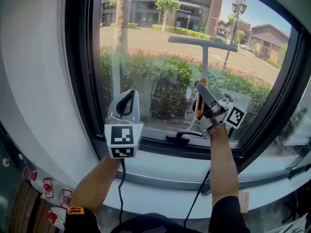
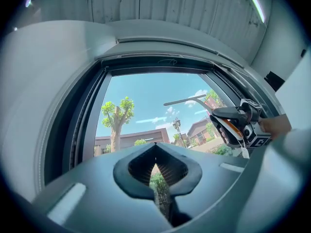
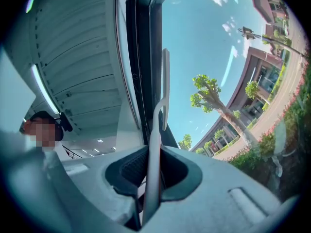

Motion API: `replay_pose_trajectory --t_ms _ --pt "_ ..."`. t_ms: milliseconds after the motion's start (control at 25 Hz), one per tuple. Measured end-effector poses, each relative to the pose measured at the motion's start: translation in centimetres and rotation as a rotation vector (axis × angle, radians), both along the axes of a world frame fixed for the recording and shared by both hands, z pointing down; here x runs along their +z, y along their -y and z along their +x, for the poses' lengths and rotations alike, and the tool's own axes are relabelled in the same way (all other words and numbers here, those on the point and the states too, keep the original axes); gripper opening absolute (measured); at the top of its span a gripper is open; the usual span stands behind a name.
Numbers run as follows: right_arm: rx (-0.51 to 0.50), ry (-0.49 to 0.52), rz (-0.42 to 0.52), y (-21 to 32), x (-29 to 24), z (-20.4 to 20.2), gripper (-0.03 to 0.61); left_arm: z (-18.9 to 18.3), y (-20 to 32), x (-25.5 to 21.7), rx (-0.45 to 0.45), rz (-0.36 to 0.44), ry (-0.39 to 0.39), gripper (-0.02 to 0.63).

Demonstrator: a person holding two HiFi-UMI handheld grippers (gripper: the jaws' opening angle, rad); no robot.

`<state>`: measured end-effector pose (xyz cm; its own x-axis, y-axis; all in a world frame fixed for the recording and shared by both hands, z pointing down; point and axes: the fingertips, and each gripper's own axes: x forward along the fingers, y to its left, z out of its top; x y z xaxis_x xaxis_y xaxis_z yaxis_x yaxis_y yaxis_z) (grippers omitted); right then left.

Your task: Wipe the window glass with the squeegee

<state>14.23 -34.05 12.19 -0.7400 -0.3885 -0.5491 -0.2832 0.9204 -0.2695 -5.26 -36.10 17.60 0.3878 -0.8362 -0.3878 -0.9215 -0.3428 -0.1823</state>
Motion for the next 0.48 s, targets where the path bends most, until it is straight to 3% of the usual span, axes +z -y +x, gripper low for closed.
replay_pose_trajectory --t_ms 240,480 --pt "0.038 -0.034 -0.088 -1.2 7.4 0.5 0.044 -0.8 -0.8 7.3 0.031 -0.077 0.019 0.017" --pt "0.074 -0.033 -0.122 -1.7 9.1 0.7 0.044 -1.8 -1.5 11.0 0.048 -0.126 0.022 0.018"
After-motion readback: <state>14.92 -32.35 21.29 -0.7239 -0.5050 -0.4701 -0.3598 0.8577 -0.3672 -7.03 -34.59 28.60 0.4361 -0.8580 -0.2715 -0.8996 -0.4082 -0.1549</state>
